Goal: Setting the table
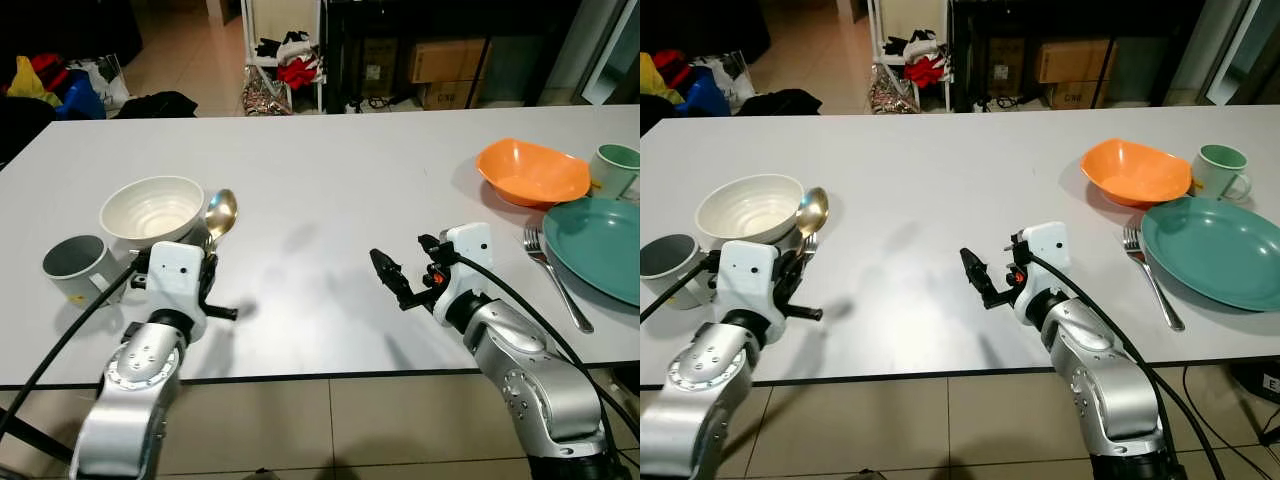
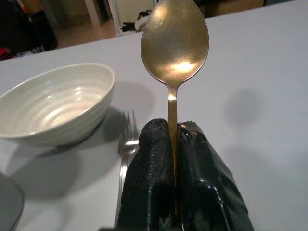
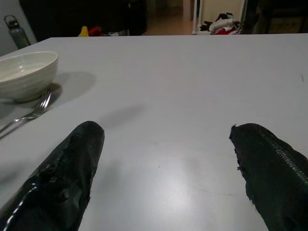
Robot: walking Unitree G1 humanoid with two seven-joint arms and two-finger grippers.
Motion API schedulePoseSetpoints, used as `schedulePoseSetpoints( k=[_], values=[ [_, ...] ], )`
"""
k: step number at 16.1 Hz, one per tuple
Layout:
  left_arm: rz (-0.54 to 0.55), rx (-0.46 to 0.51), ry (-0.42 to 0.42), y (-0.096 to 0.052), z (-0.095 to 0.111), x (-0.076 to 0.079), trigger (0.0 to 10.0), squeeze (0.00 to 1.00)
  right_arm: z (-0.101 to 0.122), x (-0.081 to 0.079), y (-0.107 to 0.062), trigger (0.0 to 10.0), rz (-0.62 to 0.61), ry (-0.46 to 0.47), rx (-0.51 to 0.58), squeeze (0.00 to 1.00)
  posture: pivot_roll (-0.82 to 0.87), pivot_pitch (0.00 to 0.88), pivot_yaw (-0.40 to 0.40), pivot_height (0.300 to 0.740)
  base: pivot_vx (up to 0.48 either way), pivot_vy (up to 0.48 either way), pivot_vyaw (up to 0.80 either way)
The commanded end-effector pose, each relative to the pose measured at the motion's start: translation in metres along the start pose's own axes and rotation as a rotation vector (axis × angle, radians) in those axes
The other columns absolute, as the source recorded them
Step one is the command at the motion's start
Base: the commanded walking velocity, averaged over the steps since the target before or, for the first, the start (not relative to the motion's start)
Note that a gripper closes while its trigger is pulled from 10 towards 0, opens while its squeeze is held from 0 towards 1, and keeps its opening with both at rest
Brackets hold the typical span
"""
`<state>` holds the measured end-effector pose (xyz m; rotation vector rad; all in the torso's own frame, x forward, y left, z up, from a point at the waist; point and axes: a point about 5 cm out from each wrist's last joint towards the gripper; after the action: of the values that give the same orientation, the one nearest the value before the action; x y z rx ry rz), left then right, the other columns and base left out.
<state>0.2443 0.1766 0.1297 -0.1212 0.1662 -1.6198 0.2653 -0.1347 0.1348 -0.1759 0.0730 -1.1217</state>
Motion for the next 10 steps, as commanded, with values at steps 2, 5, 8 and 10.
schedulePoseSetpoints(
  k=[2, 5, 8, 10],
  values=[
    [0.017, 0.030, 0.005, -0.0019, 0.0055, 0.0032, 10.0, 0.00, 0.0040, 0.0013, -0.0028, 10.0, -0.030, -0.012, 0.025, 0.00, -0.08, 0.000, 0.052, 0.740, 0.000, -0.274, 0.00],
    [0.031, 0.034, 0.003, -0.0026, 0.0043, 0.0071, 10.0, 0.00, 0.0047, -0.0006, 0.0006, 10.0, -0.022, -0.016, 0.026, 0.00, -0.07, 0.000, 0.040, 0.740, 0.000, -0.290, 0.00],
    [0.045, 0.034, 0.000, -0.0017, 0.0039, 0.0066, 10.0, 0.00, 0.0069, -0.0008, 0.0033, 10.0, -0.016, -0.015, 0.031, 0.00, -0.07, 0.000, 0.036, 0.740, 0.000, -0.389, 0.00],
    [0.045, 0.031, -0.002, 0.0006, 0.0038, 0.0089, 10.0, 0.00, 0.0072, -0.0010, 0.0029, 10.0, -0.018, -0.013, 0.033, 0.00, -0.08, 0.000, 0.040, 0.740, 0.000, -0.480, 0.00]
  ],
)
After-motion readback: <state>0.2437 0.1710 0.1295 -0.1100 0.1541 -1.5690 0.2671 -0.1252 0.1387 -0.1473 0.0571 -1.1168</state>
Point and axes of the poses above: a point about 5 cm out from each wrist's last joint towards the gripper, its own y axis pointing out of the wrist towards the gripper, its own z axis along the axis of the wrist's last joint, x = y × z, and after that the axes turned 8 degrees about -y, right-handed
